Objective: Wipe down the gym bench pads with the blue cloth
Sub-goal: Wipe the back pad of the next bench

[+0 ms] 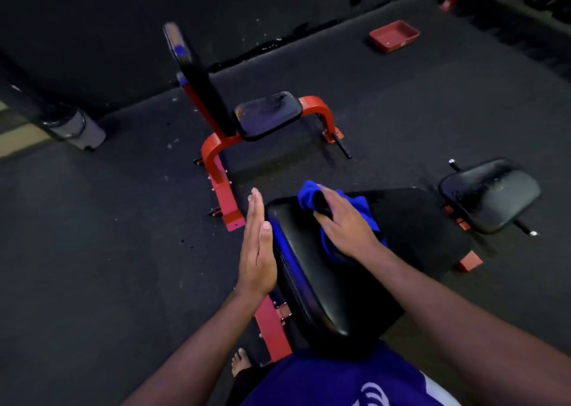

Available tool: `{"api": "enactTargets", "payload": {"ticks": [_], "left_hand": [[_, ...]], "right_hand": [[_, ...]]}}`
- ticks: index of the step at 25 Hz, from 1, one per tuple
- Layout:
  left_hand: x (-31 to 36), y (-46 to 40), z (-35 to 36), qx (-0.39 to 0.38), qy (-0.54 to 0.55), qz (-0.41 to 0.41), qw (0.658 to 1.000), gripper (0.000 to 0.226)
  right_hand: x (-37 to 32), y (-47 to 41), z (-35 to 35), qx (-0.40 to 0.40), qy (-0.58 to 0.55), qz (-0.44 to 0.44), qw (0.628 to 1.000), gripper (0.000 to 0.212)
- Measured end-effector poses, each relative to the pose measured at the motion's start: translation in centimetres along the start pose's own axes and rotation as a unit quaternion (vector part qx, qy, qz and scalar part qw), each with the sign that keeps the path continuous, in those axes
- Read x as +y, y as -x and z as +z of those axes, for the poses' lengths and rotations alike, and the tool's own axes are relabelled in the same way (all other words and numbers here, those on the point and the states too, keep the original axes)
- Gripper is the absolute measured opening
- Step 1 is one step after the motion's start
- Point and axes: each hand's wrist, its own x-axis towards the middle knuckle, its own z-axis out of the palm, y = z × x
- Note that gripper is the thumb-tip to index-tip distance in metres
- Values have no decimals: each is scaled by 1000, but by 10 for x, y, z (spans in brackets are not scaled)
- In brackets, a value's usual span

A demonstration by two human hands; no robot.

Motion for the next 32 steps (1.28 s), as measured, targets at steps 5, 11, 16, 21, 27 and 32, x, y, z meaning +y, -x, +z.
{"api": "enactTargets", "payload": {"ticks": [5, 11, 16, 21, 27, 32], "left_hand": [[-1, -2, 1, 2, 0, 14, 1000, 56], [-5, -4, -1, 2, 13, 44, 999, 54], [2, -3, -2, -8, -31, 15, 999, 54], [5, -2, -2, -8, -39, 3, 999, 54], [-3, -4, -2, -2, -41, 27, 999, 58], [18, 1, -9, -53, -170, 46, 983, 61]], "right_hand": [[-7, 104, -18, -1, 5, -23, 1000, 72], [-52, 36, -2, -48, -6, -208, 977, 68], [44, -31, -14, -65, 0, -112, 992, 54], [80, 27, -33, -38, -21, -43, 998, 65], [33, 29, -22, -65, -36, -147, 986, 80], [64, -10, -51, -43, -37, -118, 991, 75]]}}
